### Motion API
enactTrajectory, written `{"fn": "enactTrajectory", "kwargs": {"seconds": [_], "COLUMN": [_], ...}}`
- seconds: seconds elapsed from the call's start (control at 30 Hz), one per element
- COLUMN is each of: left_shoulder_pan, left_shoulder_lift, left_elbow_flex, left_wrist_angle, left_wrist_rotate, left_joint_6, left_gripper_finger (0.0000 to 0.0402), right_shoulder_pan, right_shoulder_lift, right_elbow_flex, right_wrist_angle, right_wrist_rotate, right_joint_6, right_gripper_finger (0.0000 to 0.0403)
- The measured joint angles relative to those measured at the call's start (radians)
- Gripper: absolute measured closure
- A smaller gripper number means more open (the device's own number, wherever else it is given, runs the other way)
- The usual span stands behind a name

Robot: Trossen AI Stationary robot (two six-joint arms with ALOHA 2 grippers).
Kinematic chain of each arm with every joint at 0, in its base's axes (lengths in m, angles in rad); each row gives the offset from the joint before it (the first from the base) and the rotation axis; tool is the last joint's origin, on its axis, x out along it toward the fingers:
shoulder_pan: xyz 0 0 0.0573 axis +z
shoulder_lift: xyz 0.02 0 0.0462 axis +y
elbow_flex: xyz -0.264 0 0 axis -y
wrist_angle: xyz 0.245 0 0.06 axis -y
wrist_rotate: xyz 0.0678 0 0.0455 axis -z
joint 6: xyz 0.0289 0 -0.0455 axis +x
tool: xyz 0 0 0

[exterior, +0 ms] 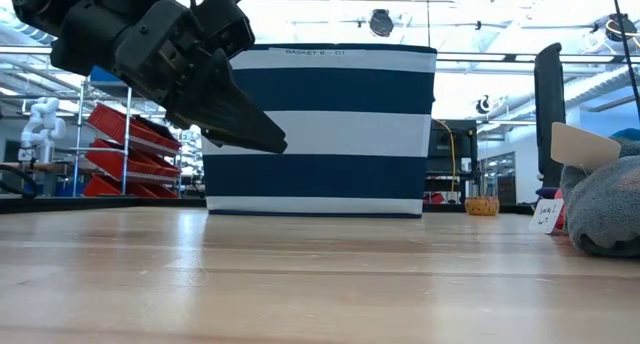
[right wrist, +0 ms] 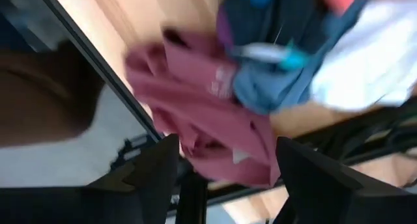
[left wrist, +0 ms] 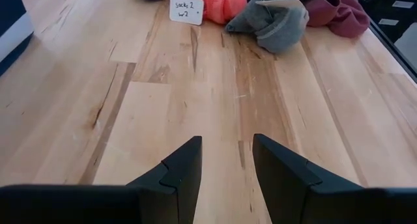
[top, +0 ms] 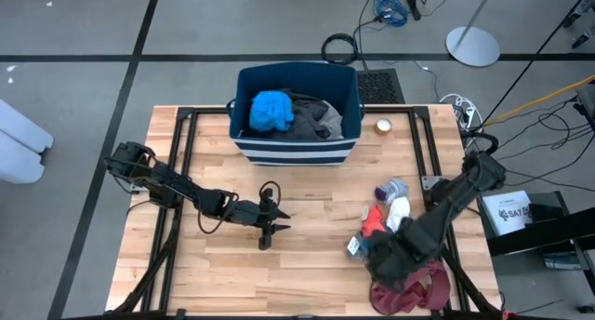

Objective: Sort clothes
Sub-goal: Put the red underwear into the blue laundry bin

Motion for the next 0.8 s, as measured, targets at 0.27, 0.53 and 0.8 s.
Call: {"fn": "enactTrajectory", "kwargs": {"seconds": [0.27, 0.53, 0.8], "left_shoulder_pan": [0.011, 0.037, 0.037], "left_shoulder_lift": [0.0, 0.0, 0.0], "left_elbow_flex": [0.0, 0.0, 0.0], "left_wrist_angle": [0.019, 0.059, 0.06], "left_wrist_rotate": [0.0, 0.0, 0.008], "left_joint_6": [0.04, 0.061, 0.056], "left_gripper_finger": [0.0256, 0.0256, 0.0256], "right_shoulder_pan": [0.142, 0.224, 0.282], "right_shoulder_lift": [0.0, 0.0, 0.0], "right_elbow_flex": [-0.203, -0.278, -0.422], "right_wrist_angle": [0.127, 0.069, 0.089], "right_wrist_rotate": [-0.094, -0.036, -0.13], "right_joint_6": [0.081, 0.105, 0.046], "right_gripper_finger": [0.016, 0.016, 0.016]}}
